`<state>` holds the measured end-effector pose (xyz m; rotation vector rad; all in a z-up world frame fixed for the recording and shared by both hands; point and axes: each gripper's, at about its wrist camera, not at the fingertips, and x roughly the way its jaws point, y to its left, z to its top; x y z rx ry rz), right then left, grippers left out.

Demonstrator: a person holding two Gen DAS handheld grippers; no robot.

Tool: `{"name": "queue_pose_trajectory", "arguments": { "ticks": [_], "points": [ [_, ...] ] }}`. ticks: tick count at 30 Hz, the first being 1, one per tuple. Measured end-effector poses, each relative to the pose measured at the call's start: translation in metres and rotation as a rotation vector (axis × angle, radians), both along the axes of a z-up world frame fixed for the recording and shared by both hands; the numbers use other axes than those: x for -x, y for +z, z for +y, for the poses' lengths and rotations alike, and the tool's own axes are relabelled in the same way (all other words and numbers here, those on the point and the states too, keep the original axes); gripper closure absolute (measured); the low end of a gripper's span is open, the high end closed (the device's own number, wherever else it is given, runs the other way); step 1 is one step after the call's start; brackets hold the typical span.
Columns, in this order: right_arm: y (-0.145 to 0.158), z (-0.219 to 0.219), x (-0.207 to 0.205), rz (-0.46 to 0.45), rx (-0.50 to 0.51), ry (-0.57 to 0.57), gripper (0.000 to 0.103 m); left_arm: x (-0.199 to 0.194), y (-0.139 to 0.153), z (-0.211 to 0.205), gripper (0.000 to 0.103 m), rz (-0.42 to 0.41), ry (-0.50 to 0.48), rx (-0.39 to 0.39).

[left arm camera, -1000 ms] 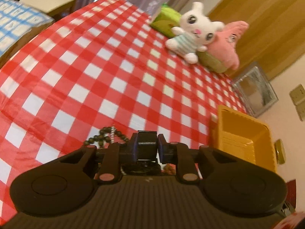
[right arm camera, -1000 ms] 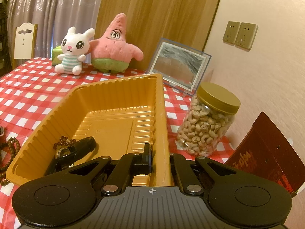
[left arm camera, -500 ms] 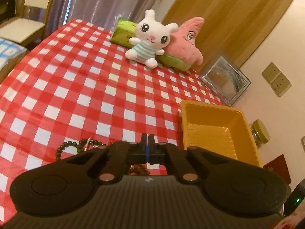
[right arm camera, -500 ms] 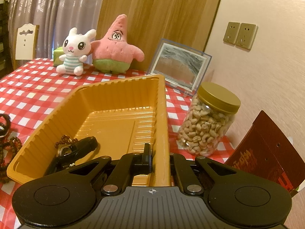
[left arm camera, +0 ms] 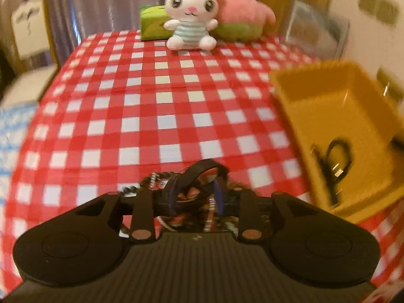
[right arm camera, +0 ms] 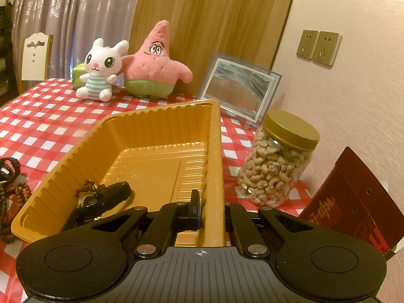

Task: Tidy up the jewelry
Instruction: 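Carry the black loop item into the tray and open the left gripper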

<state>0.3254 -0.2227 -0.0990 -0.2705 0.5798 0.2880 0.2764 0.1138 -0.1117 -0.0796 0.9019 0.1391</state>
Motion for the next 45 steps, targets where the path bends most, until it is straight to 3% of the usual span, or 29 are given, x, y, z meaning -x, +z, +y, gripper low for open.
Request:
{"name": "queue_pose_trajectory", "arguments": {
  "ticks": [3,8,9,14,17,29,36,45],
  "points": [
    [0.0,0.0,-0.001,0.001,0.001,-0.001,0.1,-0.008,-0.01,-0.007,0.075,0.008,-0.038,-0.098],
    [0.0,0.001,-0.002,0.005,0.001,-0.003,0.1,-0.02,-0.025,-0.009,0.076,0.022,-0.063,-0.144],
    [0.0,0.001,-0.002,0.006,0.001,-0.004,0.1,-0.021,-0.026,-0.011,0.083,0.024,-0.071,-0.144],
    [-0.001,0.0,-0.005,0.011,0.0,-0.007,0.1,-0.022,-0.025,-0.007,0.095,0.003,-0.081,-0.144],
    [-0.001,-0.001,-0.005,0.013,-0.002,-0.008,0.1,-0.021,-0.018,0.004,0.1,-0.012,-0.052,-0.079],
    [-0.002,-0.001,-0.007,0.013,-0.006,0.002,0.1,-0.006,0.017,0.009,0.101,-0.084,0.013,0.103],
    [-0.002,0.0,-0.006,0.009,-0.015,0.014,0.1,-0.009,0.037,-0.03,0.101,-0.094,-0.055,0.196],
    [-0.001,0.0,-0.005,0.009,-0.018,0.02,0.099,-0.026,0.032,-0.093,0.101,-0.054,-0.171,0.296]
  ]
}}
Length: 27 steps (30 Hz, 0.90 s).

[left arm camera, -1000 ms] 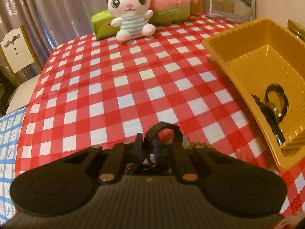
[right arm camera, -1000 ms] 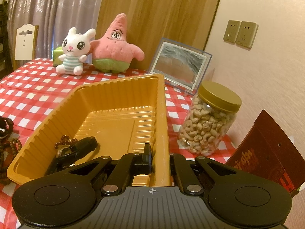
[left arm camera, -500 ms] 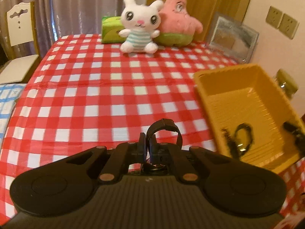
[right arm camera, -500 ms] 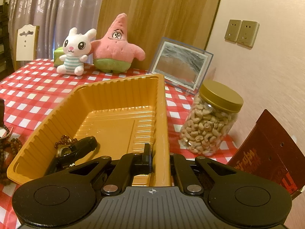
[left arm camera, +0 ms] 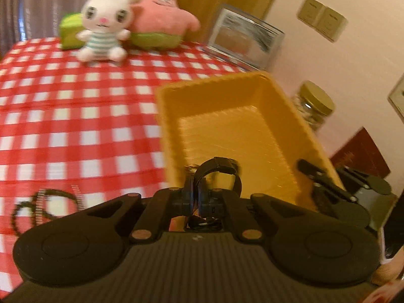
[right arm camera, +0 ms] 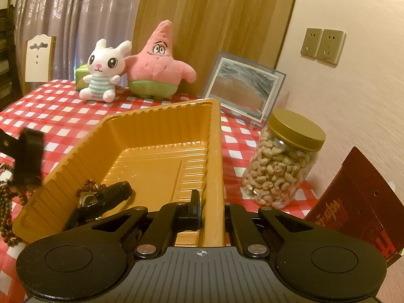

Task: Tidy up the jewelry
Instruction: 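Carry the black loop item into the tray and open the left gripper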

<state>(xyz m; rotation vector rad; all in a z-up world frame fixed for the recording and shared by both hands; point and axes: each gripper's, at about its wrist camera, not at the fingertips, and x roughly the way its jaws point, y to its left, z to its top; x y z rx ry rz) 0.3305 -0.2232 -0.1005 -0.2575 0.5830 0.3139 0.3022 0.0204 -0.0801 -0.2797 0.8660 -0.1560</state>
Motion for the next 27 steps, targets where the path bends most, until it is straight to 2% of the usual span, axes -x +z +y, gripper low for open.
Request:
{"name": "queue_pose_trajectory", "arguments": {
  "ticks": [7,17,19,24,27],
  "points": [
    [0.0,0.0,0.001,0.001,-0.003,0.003,0.099,-0.017,-0.021,-0.04,0.101,0.086,-0.072,0.068],
    [0.0,0.0,0.003,0.001,-0.005,0.005,0.099,-0.037,-0.037,-0.056,0.099,0.149,-0.088,0.081],
    [-0.001,0.0,0.003,0.002,-0.004,0.005,0.099,-0.038,-0.037,-0.055,0.098,0.15,-0.084,0.094],
    [-0.002,-0.001,0.003,0.006,-0.005,0.003,0.099,-0.035,-0.026,-0.047,0.088,0.113,-0.057,0.105],
    [-0.002,-0.001,0.003,0.007,-0.007,0.003,0.099,-0.03,-0.017,-0.039,0.086,0.09,-0.031,0.114]
  ]
}}
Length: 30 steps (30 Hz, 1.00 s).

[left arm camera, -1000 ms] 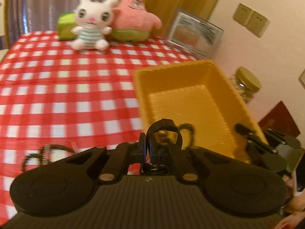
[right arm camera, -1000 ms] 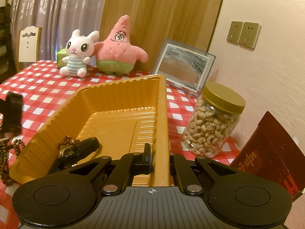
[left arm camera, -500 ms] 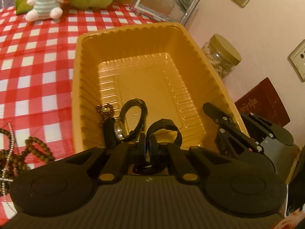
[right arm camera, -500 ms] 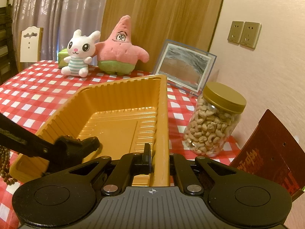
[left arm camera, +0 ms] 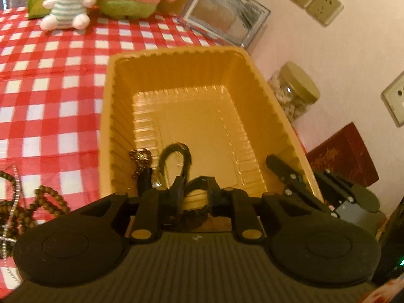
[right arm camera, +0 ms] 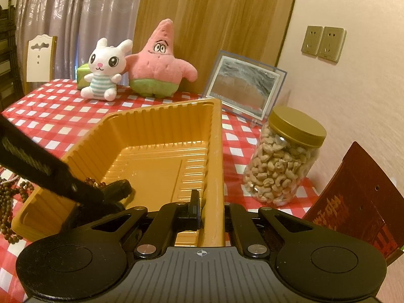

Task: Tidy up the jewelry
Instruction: 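Move the left gripper back over the bead pile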

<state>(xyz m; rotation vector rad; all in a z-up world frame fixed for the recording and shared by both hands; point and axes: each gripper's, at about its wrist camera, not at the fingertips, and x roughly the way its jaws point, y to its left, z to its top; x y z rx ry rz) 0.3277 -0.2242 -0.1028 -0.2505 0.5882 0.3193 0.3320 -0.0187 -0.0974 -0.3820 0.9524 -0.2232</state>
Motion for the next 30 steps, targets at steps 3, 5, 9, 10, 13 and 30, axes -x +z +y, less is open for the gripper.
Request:
{"name": "queue_pose_trajectory", "arguments": {
  "ticks": [3,5,9,10,13,30],
  "points": [
    [-0.001,0.0,-0.001,0.001,0.002,0.0,0.099,0.008,0.01,0.013,0.081,-0.032,0.042,-0.011],
    [0.0,0.0,-0.001,0.002,0.001,0.0,0.099,0.016,0.016,0.027,0.079,-0.054,0.079,-0.008],
    [-0.001,0.0,-0.001,0.003,0.001,0.001,0.099,0.034,0.027,0.065,0.078,-0.08,0.176,-0.023],
    [-0.002,0.0,-0.002,0.004,0.0,0.001,0.099,0.037,0.028,0.076,0.078,-0.083,0.206,-0.035],
    [-0.002,-0.001,-0.002,0.004,-0.001,0.002,0.099,0.052,0.035,0.111,0.078,-0.086,0.3,-0.087],
    [0.001,-0.005,0.003,0.006,0.012,0.007,0.099,0.128,0.0,0.162,0.077,0.026,0.38,-0.268]
  ]
}}
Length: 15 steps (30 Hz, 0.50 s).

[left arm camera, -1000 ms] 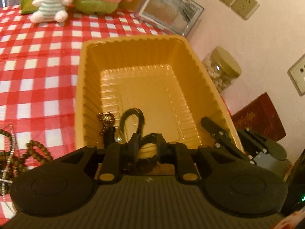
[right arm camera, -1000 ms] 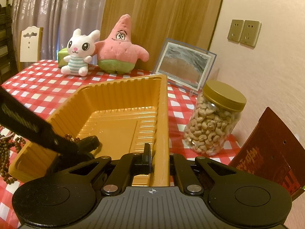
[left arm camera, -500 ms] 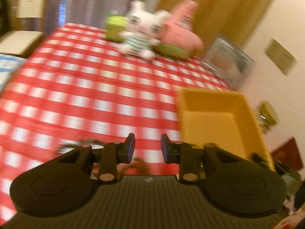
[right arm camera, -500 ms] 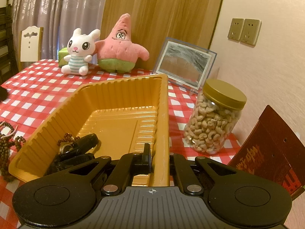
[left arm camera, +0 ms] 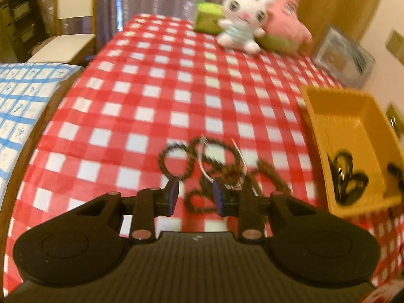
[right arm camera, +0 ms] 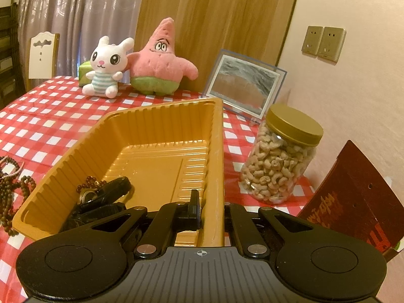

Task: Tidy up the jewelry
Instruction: 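Move the left gripper back over the bead pile, then grasp the white pearl strand with the left gripper and lift it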

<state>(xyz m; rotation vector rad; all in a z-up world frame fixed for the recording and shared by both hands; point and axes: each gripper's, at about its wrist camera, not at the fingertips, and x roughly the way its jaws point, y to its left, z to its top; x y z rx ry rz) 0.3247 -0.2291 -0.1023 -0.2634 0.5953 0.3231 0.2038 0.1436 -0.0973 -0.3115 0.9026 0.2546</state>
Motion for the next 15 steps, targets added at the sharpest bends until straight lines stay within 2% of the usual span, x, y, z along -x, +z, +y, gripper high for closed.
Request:
{"name": "queue_pose_trajectory", "arguments": {
  "ticks": [6,15],
  "points": [
    [0.0,-0.002,0.006,0.003,0.006,-0.01,0.099,-0.003,-0.025,-0.029,0.077,0.059,-0.116,-0.005],
    [0.002,-0.003,0.009,0.004,0.009,-0.018,0.099,-0.009,-0.04,-0.035,0.08,0.09,-0.136,-0.014]
  ]
}}
